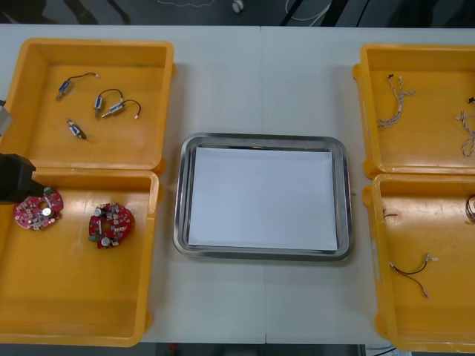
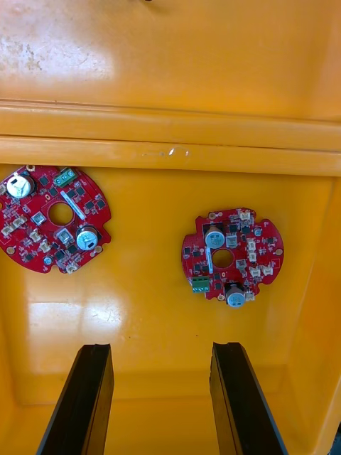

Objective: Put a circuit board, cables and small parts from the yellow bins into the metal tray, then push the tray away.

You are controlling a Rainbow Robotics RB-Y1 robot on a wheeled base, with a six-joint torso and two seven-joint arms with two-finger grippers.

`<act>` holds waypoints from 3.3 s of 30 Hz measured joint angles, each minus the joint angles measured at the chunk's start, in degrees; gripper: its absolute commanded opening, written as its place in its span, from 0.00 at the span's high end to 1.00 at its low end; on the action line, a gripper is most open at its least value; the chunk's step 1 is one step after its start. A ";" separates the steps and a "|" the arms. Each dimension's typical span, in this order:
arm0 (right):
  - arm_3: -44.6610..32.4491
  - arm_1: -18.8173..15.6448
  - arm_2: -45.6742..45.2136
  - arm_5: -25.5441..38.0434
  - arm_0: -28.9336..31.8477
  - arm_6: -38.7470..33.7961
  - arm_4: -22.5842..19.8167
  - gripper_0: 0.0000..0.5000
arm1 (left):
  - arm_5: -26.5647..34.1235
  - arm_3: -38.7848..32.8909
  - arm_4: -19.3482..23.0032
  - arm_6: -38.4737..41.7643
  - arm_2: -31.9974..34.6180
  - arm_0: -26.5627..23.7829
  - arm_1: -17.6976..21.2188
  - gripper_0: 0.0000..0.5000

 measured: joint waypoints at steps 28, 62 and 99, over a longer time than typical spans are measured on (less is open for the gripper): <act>0.00 0.00 0.00 0.00 0.00 0.00 0.00 0.00 | 0.00 0.00 0.00 0.00 0.00 0.00 0.00 0.20; -0.89 0.97 1.29 -5.83 4.01 -4.75 1.67 0.00 | 0.00 0.41 0.00 0.00 -0.51 0.01 0.00 0.20; 6.90 11.78 18.00 -22.28 11.52 -24.87 14.60 0.00 | -24.02 1.05 2.93 -15.96 -4.12 12.01 9.98 0.20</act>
